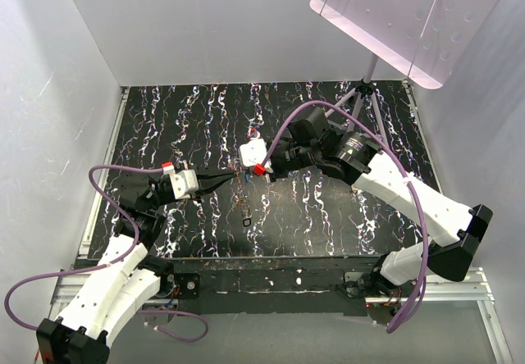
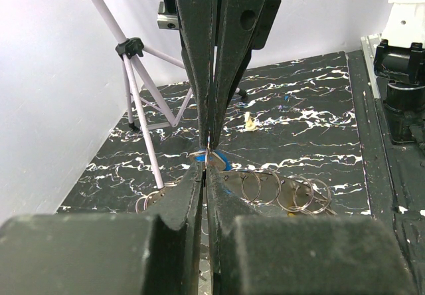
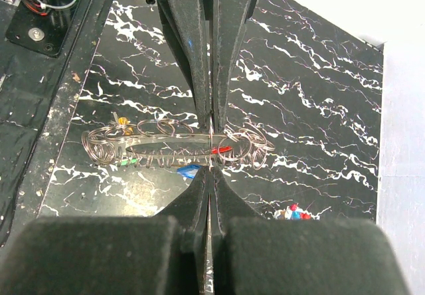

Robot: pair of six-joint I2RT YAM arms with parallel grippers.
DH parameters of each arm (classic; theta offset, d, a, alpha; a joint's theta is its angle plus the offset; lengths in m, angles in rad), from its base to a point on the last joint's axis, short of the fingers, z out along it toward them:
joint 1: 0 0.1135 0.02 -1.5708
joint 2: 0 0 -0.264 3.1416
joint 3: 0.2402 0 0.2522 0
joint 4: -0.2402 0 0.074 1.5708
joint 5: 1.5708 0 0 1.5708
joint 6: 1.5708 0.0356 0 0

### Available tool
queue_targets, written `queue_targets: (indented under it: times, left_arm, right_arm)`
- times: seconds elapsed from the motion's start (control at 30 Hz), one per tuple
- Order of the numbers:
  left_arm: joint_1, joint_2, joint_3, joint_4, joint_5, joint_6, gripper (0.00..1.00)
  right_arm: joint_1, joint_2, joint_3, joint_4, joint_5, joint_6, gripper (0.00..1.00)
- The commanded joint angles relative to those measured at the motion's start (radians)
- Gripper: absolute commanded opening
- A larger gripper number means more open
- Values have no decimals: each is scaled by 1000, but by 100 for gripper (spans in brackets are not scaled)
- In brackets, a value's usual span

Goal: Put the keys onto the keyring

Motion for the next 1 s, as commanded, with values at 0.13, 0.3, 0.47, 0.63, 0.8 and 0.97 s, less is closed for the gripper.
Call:
queue_targets:
  times: [0.13, 0.3, 0.47, 0.63, 0.8, 0.97]
  left_arm:
    - [-2, -6, 2, 34, 1, 5, 0]
    - [-2, -4, 4, 39, 3, 3, 0]
    - [-4, -3, 4, 39, 4, 3, 0]
    - [-2, -1, 1, 43, 9, 0, 0]
    - [-2, 8, 4, 47, 18, -3, 0]
    - [-4, 10, 4, 50, 26, -6, 0]
  right_arm:
    - [5, -4, 29, 48, -23, 24, 1]
    - [5, -4, 29, 54, -24, 30, 1]
    - [3, -4, 31, 54, -30, 35, 1]
    - [5, -3, 32, 61, -37, 39, 1]
    - [5, -1, 31, 64, -50, 45, 1]
    - [3, -1, 32, 64, -61, 50, 1]
